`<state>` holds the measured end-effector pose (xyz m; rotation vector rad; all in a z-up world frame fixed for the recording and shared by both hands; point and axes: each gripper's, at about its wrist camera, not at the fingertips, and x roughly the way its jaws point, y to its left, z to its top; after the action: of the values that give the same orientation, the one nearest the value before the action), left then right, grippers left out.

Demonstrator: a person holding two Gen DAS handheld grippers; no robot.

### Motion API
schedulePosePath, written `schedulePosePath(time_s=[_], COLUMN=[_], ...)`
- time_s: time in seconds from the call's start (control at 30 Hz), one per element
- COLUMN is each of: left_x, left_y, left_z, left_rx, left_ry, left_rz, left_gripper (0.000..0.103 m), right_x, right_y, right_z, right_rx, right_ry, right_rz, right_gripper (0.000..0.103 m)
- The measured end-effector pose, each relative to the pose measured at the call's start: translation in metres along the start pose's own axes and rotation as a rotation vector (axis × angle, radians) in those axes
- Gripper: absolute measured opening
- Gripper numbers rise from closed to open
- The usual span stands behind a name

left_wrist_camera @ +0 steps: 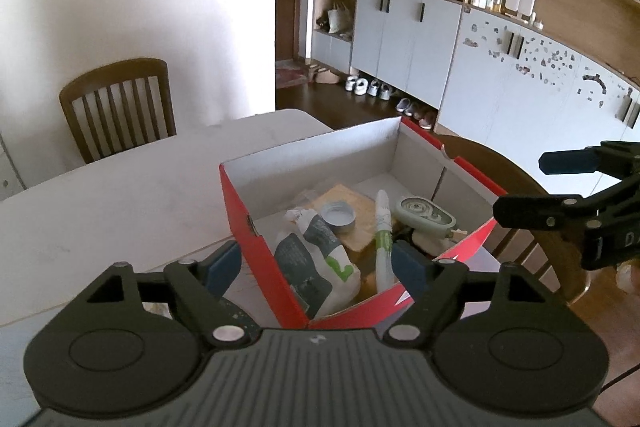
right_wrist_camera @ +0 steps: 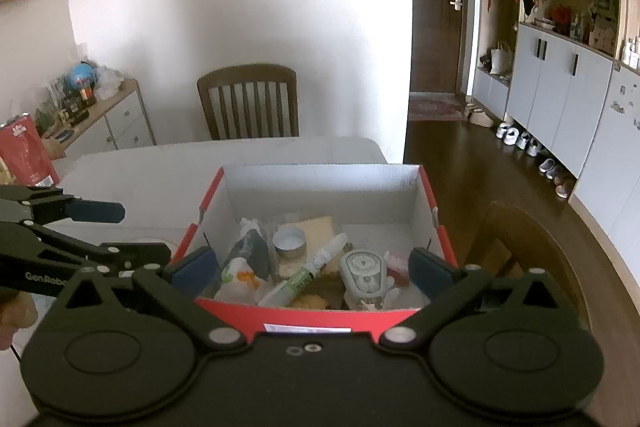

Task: Organize objects
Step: 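Withdraw both open tools from the box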

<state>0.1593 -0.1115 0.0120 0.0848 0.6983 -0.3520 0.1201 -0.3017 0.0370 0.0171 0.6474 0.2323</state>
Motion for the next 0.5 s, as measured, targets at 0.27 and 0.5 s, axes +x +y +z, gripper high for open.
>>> schedulePosePath(time_s=[0.27, 0.5], left_x=[-0.0046, -0.0071], left_y=[-0.0014, -0.0022], left_z=[-0.0023, -0.0059], left_rx=[-0.001, 0.013], left_ry=[-0.011, -0.029], left_rz=[-0.009, -0.017], left_gripper=[0.082, 0.086], right_x=[-0.0037, -0.0046], right_y=[0.0037, 0.0036], right_z=[-0.0018, -0.0050], right_rx=[0.001, 0.006], right_ry=[-0.010, 0.002], right_rz=[0.007, 0.011], right_gripper=[0.103, 0.103])
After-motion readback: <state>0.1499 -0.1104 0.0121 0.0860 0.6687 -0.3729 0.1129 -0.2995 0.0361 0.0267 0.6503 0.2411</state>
